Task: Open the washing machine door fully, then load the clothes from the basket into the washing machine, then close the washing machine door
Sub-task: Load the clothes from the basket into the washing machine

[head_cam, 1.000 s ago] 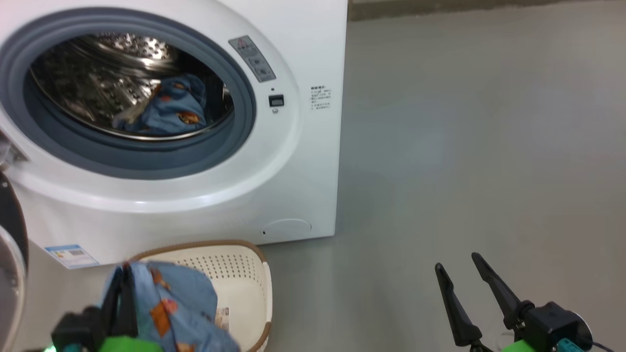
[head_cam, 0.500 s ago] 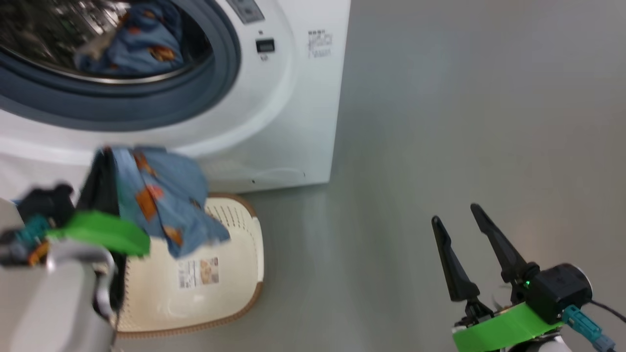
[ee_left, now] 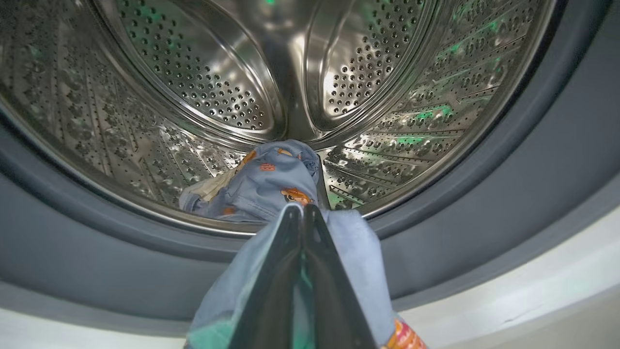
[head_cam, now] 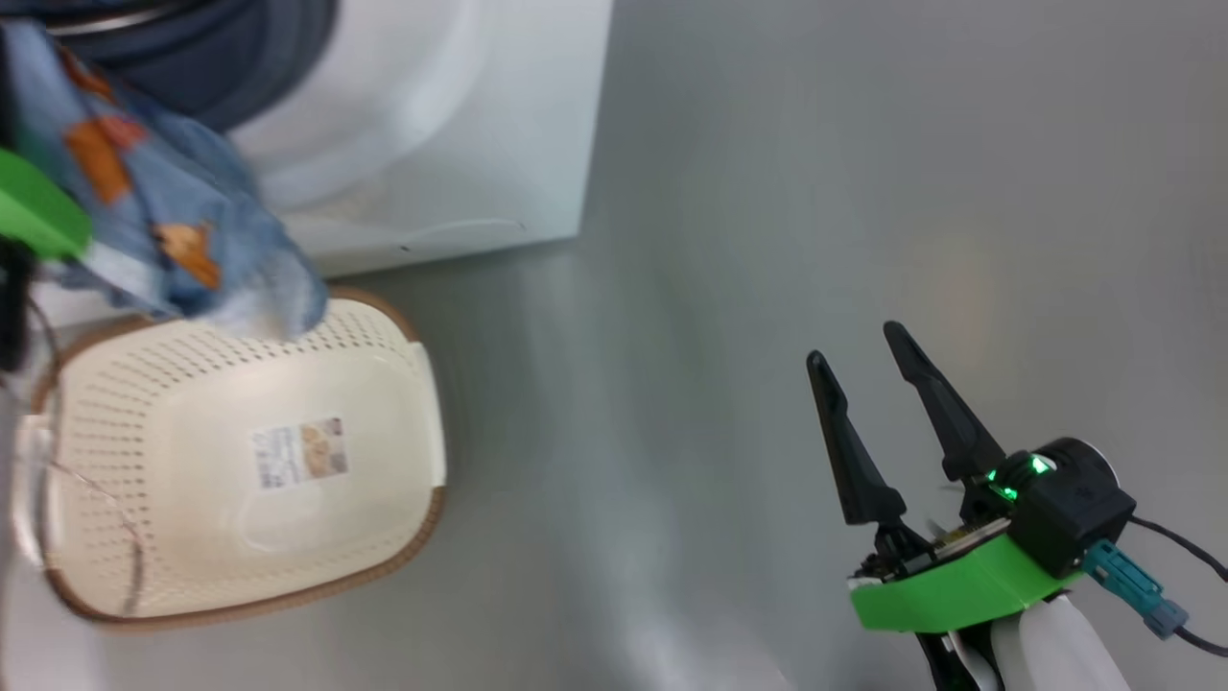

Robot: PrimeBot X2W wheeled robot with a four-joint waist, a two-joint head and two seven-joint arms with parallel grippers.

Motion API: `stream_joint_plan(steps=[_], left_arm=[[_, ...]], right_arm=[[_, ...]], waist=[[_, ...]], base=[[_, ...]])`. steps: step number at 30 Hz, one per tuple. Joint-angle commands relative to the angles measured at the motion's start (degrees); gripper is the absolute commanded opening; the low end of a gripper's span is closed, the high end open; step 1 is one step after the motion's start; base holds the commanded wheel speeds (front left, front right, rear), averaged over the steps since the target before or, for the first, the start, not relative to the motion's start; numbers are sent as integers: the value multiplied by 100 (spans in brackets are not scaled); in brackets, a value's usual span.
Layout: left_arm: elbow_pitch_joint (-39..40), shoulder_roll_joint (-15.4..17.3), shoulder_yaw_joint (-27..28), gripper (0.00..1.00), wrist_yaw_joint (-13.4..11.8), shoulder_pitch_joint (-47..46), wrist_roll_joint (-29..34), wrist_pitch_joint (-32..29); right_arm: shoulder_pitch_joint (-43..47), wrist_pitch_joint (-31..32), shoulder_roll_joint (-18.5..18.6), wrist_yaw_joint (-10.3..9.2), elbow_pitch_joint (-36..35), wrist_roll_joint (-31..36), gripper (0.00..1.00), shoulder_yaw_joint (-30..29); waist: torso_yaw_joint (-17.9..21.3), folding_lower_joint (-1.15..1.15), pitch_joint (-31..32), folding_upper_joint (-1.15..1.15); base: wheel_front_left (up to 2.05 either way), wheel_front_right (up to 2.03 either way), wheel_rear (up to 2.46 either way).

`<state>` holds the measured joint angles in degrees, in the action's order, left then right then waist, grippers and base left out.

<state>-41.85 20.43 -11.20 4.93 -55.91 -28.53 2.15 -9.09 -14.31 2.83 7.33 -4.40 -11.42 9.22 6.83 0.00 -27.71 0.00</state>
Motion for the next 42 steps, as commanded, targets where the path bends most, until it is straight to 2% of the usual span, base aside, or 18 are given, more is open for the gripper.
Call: stream_joint_plan(steps=[1, 11, 18, 23, 27, 35, 39, 42], left_arm=[[-8, 440, 163, 0, 95, -402, -80, -134], [-294, 1067, 93, 0, 219, -1420, -209, -677], [-395, 1601, 159, 0, 185, -2112, -150, -781], [-347, 1856, 205, 0, -42, -2583, 48, -428], [-318, 1986, 198, 0, -273, -2968, 290, 115], [-342, 2048, 87, 0, -672, -3630, 759, 1089], [-190, 2052, 96, 0, -815, -3832, 939, 1256], [-273, 2001, 67, 0, -736, -3838, 948, 1266]], right_arm=[[-107, -58, 5, 16, -69, -118, 100, 211], [-330, -67, 5, 16, -163, -389, 100, 418], [-414, -68, 5, 16, -163, -554, 100, 592], [-442, -68, 5, 16, -173, -639, 100, 684], [-458, -68, 5, 16, -178, -686, 100, 718], [-491, -68, 5, 16, -186, -772, 100, 786], [-530, -69, 5, 16, -220, -806, 100, 789], [-557, -69, 5, 16, -227, -818, 100, 781]], waist=[[502, 0, -563, 0], [923, 0, -1017, 0], [1226, 0, -1240, 0], [1373, 0, -1375, 0], [1446, 0, -1471, 0], [1509, 0, -1605, 0], [1503, 0, -1720, 0], [1462, 0, -1777, 0]], base=[[0, 0, 0], [0, 0, 0], [0, 0, 0], [0, 0, 0], [0, 0, 0], [0, 0, 0], [0, 0, 0], [0, 0, 0]])
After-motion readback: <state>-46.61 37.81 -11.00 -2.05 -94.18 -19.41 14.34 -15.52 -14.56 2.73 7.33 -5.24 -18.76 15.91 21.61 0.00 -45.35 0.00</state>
